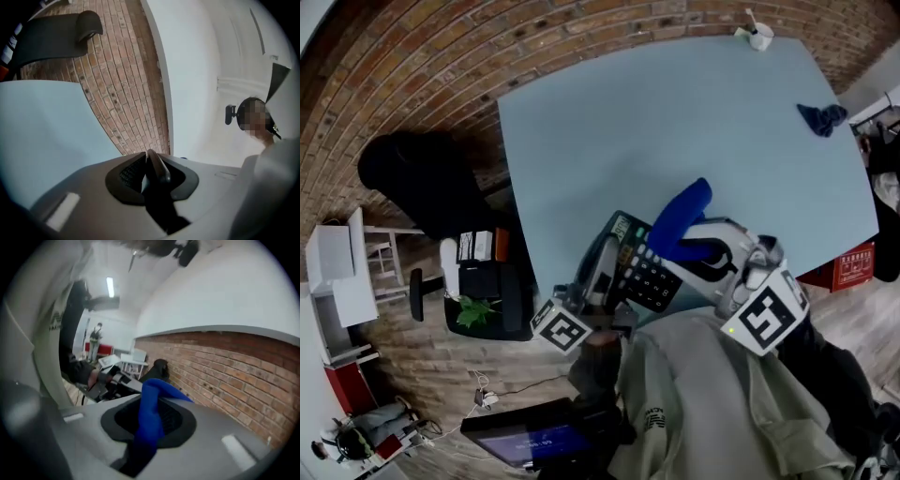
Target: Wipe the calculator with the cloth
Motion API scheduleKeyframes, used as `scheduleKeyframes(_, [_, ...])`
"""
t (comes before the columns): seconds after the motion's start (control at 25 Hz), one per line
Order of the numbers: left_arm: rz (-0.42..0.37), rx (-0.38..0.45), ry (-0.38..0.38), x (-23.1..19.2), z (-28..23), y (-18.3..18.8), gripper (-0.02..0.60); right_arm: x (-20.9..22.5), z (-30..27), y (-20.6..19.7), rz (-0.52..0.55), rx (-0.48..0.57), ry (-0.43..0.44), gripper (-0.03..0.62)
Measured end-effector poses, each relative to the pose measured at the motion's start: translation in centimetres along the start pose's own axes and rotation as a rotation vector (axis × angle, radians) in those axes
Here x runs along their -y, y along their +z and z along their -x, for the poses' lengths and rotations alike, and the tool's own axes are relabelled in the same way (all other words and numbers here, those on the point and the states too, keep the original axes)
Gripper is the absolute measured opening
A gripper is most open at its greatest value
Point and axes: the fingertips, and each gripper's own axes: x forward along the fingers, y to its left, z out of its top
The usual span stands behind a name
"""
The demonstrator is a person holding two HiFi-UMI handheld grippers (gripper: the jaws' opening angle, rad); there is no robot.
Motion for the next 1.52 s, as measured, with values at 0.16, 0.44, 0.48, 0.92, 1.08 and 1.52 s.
scheduleKeyframes(0.16, [-0.013,0.009,0.071,-0.6,-0.2,-1.0,0.053,-4.4,-3.5,-1.5,0.193,-0.175,0.093,0.074])
scheduleKeyframes(0.44, [0.037,0.071,0.089,-1.6,1.0,-0.4,0.054,-10.2,-3.7,-0.5,0.161,-0.116,0.323,0.072])
scheduleKeyframes(0.48, [0.037,0.071,0.083,-1.5,1.0,-0.4,0.055,-9.0,-3.6,-0.9,0.141,-0.121,0.290,0.073])
scheduleKeyframes(0.92, [-0.051,-0.032,-0.052,1.3,0.4,-1.7,0.055,3.4,-3.7,-1.8,-0.391,0.179,0.038,0.072])
scheduleKeyframes(1.08, [-0.053,-0.005,-0.066,1.8,0.2,-1.3,0.054,4.9,-4.5,-1.6,-0.449,0.212,0.107,0.073])
scheduleKeyframes(1.52, [-0.058,0.077,0.046,-1.1,2.2,0.3,0.052,-1.8,0.8,-6.1,-0.595,0.107,0.495,0.074])
